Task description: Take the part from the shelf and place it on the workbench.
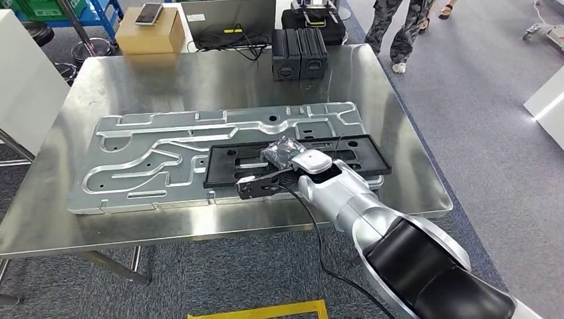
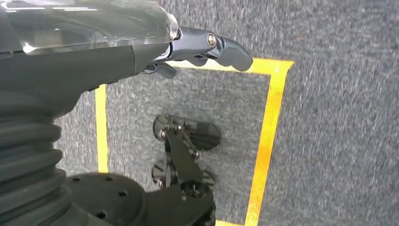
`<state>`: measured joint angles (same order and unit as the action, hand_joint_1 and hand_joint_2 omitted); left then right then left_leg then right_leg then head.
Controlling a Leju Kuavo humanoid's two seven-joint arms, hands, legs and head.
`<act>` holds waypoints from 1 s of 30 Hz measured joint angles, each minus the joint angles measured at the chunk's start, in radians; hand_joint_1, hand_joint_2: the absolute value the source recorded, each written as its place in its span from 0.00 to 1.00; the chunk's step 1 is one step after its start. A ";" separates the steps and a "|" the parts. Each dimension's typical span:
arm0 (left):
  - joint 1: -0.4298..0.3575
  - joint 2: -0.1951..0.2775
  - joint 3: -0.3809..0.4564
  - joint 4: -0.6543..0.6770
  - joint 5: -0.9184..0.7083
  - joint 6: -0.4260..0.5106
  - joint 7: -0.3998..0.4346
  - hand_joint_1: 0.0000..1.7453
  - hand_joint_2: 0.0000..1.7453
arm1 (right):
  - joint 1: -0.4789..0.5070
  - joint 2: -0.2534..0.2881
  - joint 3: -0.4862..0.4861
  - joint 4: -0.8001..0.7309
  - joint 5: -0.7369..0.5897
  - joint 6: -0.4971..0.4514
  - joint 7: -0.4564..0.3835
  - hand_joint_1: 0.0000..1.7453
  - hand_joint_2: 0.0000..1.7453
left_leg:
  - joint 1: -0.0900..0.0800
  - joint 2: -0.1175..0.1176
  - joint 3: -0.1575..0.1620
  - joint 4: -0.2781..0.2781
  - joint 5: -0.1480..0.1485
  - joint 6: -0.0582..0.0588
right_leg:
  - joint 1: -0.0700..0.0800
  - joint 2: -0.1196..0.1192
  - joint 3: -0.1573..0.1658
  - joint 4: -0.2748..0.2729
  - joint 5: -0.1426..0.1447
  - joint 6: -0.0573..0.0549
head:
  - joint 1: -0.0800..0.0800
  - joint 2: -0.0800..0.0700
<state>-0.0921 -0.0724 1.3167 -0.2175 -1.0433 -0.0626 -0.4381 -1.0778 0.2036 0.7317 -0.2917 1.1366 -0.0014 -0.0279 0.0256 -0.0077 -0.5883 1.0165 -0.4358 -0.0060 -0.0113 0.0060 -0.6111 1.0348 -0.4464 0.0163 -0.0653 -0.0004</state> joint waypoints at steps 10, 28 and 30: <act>-0.003 0.000 -0.005 0.000 0.003 -0.008 -0.002 0.00 0.00 | 0.000 0.018 -0.300 -0.140 -0.545 0.139 -0.526 0.00 0.00 | -0.007 -0.003 -0.003 0.003 -0.001 0.007 | 0.002 -0.001 -0.022 0.045 0.003 -0.009 | 0.000 0.000; 0.001 -0.001 0.043 0.001 0.105 0.001 0.015 0.00 0.00 | 0.438 -0.282 -0.583 -0.997 -0.741 -0.190 -0.555 0.00 0.00 | -0.012 -0.003 -0.005 0.007 -0.007 -0.001 | 0.010 -0.006 0.016 -0.020 0.003 -0.013 | 0.000 0.000; 0.002 -0.005 0.055 0.001 0.117 0.001 0.012 0.00 0.00 | 0.532 -0.325 -0.623 -1.079 -0.668 -0.282 -0.525 0.00 0.00 | -0.009 -0.006 0.000 0.001 -0.003 0.013 | 0.008 -0.007 0.021 -0.017 -0.006 0.000 | 0.000 0.000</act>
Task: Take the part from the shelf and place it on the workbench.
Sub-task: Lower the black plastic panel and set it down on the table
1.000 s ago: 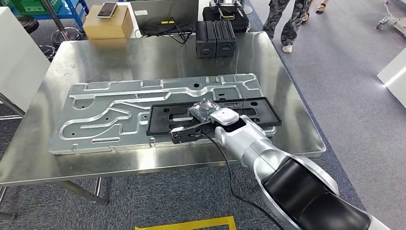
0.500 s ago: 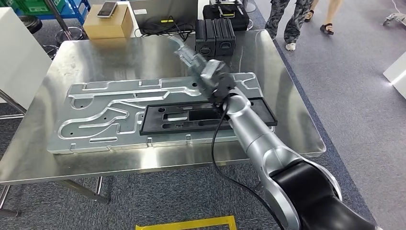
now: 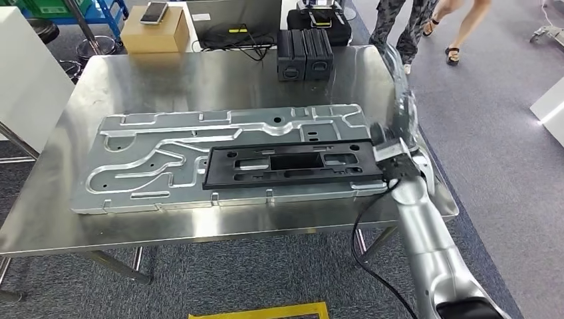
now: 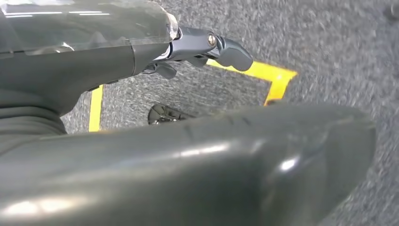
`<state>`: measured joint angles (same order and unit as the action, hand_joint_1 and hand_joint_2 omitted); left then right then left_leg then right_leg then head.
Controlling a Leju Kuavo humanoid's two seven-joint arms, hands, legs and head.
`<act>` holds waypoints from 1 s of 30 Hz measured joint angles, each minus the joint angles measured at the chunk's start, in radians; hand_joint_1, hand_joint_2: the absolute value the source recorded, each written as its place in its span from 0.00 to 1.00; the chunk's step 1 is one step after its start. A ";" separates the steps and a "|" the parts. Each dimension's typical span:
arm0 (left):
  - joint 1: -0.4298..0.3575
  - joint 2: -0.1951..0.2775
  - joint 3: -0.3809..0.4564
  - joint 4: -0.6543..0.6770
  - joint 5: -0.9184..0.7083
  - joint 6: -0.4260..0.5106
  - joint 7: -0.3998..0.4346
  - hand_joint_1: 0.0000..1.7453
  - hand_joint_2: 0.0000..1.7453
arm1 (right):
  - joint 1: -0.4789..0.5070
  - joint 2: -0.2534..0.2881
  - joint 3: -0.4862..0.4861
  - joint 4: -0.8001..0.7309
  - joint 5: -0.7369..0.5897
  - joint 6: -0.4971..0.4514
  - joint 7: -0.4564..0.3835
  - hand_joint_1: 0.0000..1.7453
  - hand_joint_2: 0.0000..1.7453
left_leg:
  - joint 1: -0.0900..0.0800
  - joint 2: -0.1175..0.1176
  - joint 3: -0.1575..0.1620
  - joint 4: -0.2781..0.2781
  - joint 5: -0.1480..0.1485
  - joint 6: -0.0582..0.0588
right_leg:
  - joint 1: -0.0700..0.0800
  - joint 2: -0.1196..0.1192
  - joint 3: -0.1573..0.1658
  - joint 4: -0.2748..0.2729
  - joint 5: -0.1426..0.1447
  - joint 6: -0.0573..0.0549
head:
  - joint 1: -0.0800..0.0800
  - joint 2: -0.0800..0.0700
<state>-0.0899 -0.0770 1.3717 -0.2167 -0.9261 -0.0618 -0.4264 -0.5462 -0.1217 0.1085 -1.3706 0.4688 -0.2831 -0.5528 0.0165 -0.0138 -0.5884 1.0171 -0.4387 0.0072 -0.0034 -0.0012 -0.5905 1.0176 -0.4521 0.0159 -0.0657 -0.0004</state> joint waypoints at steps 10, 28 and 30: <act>0.017 -0.012 0.033 0.000 0.020 -0.002 -0.011 0.00 0.00 | 0.521 -0.113 -0.398 -0.226 0.165 -0.107 -0.010 0.00 0.00 | -0.003 -0.007 0.003 0.002 -0.001 0.015 | -0.007 0.001 -0.022 0.062 -0.028 0.014 | 0.000 0.000; 0.012 -0.020 0.040 0.000 0.016 -0.014 -0.028 0.00 0.00 | 0.621 -0.019 -1.058 0.329 0.875 -0.116 0.049 0.00 0.00 | -0.019 0.003 0.151 -0.039 -0.111 0.004 | -0.004 -0.013 -0.075 -0.013 0.105 -0.005 | 0.001 0.000; 0.015 -0.025 0.041 0.000 0.016 -0.013 -0.027 0.00 0.00 | 0.610 -0.025 -1.130 0.481 0.916 -0.121 0.066 0.00 0.00 | -0.021 0.005 0.141 -0.043 -0.088 0.015 | -0.009 -0.012 -0.075 -0.022 0.121 0.008 | 0.002 0.000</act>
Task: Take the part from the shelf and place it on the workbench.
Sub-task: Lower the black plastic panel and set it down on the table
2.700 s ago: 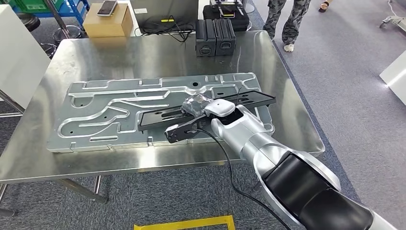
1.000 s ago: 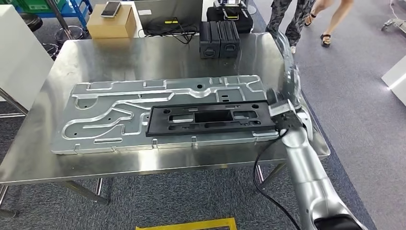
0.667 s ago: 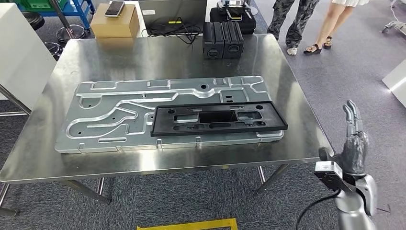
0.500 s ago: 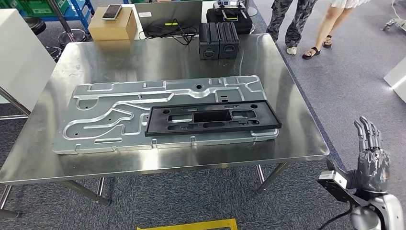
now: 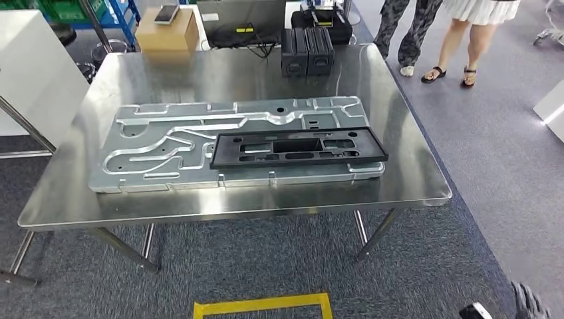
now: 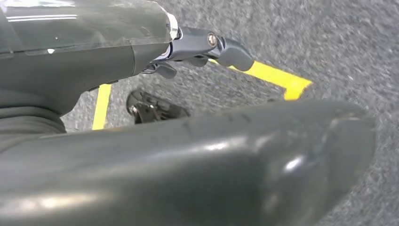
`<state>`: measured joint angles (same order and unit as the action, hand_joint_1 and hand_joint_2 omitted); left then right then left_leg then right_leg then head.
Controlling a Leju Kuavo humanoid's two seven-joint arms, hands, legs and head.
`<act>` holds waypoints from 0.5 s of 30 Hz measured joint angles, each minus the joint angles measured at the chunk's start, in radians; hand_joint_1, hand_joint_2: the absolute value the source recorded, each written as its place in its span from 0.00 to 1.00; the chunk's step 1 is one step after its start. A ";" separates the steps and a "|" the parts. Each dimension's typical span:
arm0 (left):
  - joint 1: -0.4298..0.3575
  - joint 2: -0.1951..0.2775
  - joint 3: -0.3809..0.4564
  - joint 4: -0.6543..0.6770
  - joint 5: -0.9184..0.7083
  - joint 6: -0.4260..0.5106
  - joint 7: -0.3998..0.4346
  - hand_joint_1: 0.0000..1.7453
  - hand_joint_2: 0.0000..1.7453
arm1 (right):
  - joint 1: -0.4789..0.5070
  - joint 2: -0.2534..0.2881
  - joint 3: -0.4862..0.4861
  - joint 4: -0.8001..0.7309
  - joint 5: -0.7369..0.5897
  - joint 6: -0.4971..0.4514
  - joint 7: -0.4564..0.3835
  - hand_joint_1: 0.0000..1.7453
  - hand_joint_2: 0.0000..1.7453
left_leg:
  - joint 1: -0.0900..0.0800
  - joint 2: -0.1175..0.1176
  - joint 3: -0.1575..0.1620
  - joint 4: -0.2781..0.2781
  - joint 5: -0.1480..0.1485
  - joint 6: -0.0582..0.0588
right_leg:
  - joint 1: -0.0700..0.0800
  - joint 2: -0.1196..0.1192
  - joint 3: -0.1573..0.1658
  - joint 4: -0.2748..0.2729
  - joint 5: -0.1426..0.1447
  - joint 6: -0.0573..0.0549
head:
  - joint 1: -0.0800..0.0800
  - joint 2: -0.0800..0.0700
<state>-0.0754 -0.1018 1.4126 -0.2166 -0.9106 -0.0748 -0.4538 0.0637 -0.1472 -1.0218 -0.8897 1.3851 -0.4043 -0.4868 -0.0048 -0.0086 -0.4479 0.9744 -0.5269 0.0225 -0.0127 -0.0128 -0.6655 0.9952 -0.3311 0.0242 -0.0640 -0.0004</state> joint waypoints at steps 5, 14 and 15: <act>0.000 -0.005 0.003 0.000 -0.005 0.003 0.001 0.00 0.00 | -0.037 -0.003 -0.127 0.315 0.005 0.197 0.119 0.00 0.00 | 0.004 0.015 -0.067 -0.013 0.072 0.020 | -0.007 0.008 -0.049 0.189 -0.207 0.021 | 0.000 0.000; -0.006 -0.004 0.004 0.000 -0.034 -0.005 -0.003 0.00 0.00 | -0.093 0.069 -0.221 0.574 0.020 0.483 0.383 0.00 0.00 | 0.006 0.019 -0.174 0.030 0.148 -0.021 | -0.001 0.014 0.233 -0.026 -0.216 0.002 | 0.000 0.000; -0.005 -0.004 0.004 0.000 -0.035 -0.006 -0.004 0.00 0.00 | -0.096 0.078 -0.224 0.587 0.022 0.489 0.392 0.00 0.00 | 0.006 0.018 -0.175 0.029 0.155 -0.028 | -0.001 0.012 0.226 -0.025 -0.209 -0.007 | 0.000 0.000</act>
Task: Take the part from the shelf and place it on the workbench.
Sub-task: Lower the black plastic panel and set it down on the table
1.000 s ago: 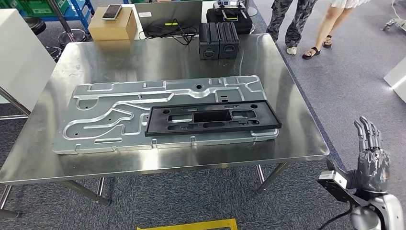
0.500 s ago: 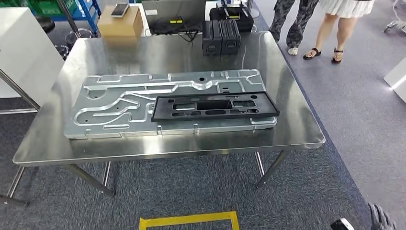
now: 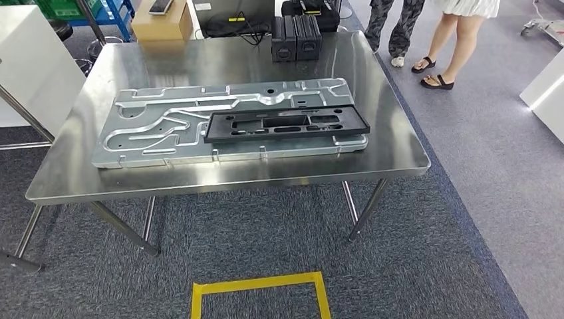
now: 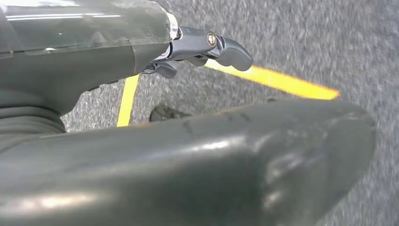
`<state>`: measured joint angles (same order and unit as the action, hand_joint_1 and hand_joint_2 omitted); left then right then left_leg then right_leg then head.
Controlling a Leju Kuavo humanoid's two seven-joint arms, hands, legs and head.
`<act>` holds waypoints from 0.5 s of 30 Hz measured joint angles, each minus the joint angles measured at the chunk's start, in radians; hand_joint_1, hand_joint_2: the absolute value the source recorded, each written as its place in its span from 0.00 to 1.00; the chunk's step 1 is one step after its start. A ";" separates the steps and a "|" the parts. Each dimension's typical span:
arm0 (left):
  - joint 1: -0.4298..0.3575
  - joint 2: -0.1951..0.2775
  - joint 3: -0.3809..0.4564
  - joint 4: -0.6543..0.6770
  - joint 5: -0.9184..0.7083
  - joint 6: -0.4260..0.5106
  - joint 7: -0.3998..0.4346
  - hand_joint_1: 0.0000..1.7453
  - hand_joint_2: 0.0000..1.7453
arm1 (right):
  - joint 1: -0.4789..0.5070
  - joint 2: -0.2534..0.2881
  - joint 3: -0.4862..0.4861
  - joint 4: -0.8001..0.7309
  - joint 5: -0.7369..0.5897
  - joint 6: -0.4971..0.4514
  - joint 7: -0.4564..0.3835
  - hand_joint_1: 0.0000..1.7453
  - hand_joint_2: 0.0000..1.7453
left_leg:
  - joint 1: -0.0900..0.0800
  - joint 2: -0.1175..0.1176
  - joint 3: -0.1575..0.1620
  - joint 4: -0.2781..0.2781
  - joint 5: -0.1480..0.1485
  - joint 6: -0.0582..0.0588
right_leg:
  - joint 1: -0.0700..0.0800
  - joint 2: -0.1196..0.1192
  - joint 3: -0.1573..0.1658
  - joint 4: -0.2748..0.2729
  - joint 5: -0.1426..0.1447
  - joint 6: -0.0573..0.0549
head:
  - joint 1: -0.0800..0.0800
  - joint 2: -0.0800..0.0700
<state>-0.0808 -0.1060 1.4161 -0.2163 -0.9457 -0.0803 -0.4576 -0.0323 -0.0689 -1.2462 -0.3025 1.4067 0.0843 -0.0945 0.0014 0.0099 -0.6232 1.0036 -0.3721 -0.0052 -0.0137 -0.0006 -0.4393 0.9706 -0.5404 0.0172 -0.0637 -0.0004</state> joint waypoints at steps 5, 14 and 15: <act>0.003 0.001 -0.002 0.000 -0.011 -0.002 -0.001 0.00 0.00 | -0.010 0.035 -0.014 0.039 -0.005 0.013 0.026 0.00 0.00 | 0.007 -0.003 -0.063 0.192 -0.184 -0.023 | 0.003 -0.010 -0.062 0.000 0.057 -0.036 | 0.000 0.000; -0.010 0.002 -0.020 0.000 -0.035 -0.003 0.005 0.00 0.00 | -0.021 0.068 -0.035 0.067 -0.013 0.013 0.126 0.00 0.00 | -0.003 -0.004 0.221 -0.040 -0.179 0.009 | 0.017 -0.015 -0.175 0.028 0.149 -0.016 | 0.000 0.000; -0.010 0.002 -0.022 0.000 -0.038 -0.004 0.006 0.00 0.00 | -0.021 0.071 -0.037 0.069 -0.010 0.015 0.134 0.00 0.00 | -0.004 -0.003 0.218 -0.048 -0.175 0.018 | 0.017 -0.016 -0.176 0.026 0.160 -0.009 | 0.000 0.000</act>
<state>-0.0905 -0.1038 1.3937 -0.2163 -0.9841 -0.0844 -0.4519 -0.0528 0.0018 -1.2827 -0.2336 1.3963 0.0992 0.0400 -0.0028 0.0065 -0.4052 0.9552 -0.5474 0.0125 0.0028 -0.0167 -0.6156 0.9964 -0.3807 0.0080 -0.0638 -0.0004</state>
